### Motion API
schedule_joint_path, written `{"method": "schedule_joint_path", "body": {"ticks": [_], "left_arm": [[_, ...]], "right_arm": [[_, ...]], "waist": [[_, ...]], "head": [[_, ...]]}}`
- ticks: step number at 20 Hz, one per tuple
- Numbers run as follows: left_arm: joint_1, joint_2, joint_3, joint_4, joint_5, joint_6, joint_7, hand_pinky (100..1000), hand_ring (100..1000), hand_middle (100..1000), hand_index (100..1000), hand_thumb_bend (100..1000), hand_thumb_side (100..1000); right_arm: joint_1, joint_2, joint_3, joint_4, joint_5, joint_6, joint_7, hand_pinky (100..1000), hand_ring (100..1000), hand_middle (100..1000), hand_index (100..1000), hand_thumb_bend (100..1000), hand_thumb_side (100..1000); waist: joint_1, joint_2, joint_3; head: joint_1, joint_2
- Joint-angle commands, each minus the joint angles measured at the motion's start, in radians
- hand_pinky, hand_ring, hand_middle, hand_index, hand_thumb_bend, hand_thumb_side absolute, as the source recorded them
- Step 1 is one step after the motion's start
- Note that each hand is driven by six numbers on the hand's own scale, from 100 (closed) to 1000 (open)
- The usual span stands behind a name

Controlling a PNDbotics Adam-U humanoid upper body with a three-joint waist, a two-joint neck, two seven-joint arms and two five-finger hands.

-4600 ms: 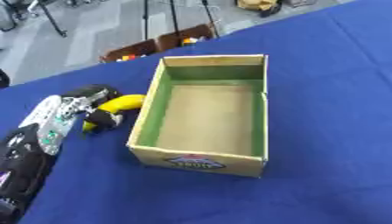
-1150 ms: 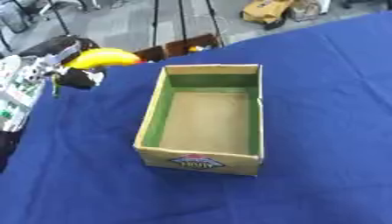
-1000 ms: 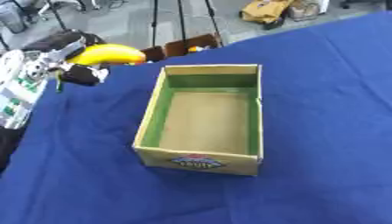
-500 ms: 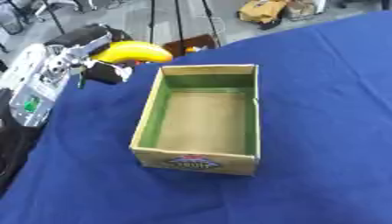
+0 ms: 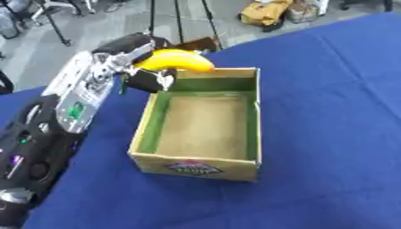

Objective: Pick up objects on the table and place them in the box.

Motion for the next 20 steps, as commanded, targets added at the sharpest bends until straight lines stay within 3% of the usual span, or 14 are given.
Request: {"method": "schedule_joint_path", "body": {"ticks": [1, 8, 20], "left_arm": [[-0.029, -0.023, 0.002, 0.017, -0.04, 0.001, 0.024, 147, 373, 507, 578, 100, 302], [-0.02, -0.095, 0.014, 0.061, -0.208, 0.014, 0.085, 159, 381, 510, 575, 100, 302], [0.004, -0.149, 0.014, 0.103, -0.289, 0.01, 0.149, 155, 381, 509, 575, 100, 302]], "right_arm": [[-0.018, -0.006, 0.002, -0.015, 0.0, -0.002, -0.001, 796, 874, 748, 929, 100, 1000], [-0.022, -0.004, 0.002, -0.015, 0.0, -0.003, -0.003, 796, 874, 748, 929, 100, 1000], [-0.027, -0.003, 0.002, -0.015, -0.001, -0.002, -0.004, 795, 874, 747, 929, 100, 1000]], "waist": [[-0.007, -0.015, -0.002], [-0.008, -0.01, -0.009], [-0.012, -0.001, -0.013]], "head": [[0.007, -0.014], [0.017, -0.026], [0.024, -0.032]]}}
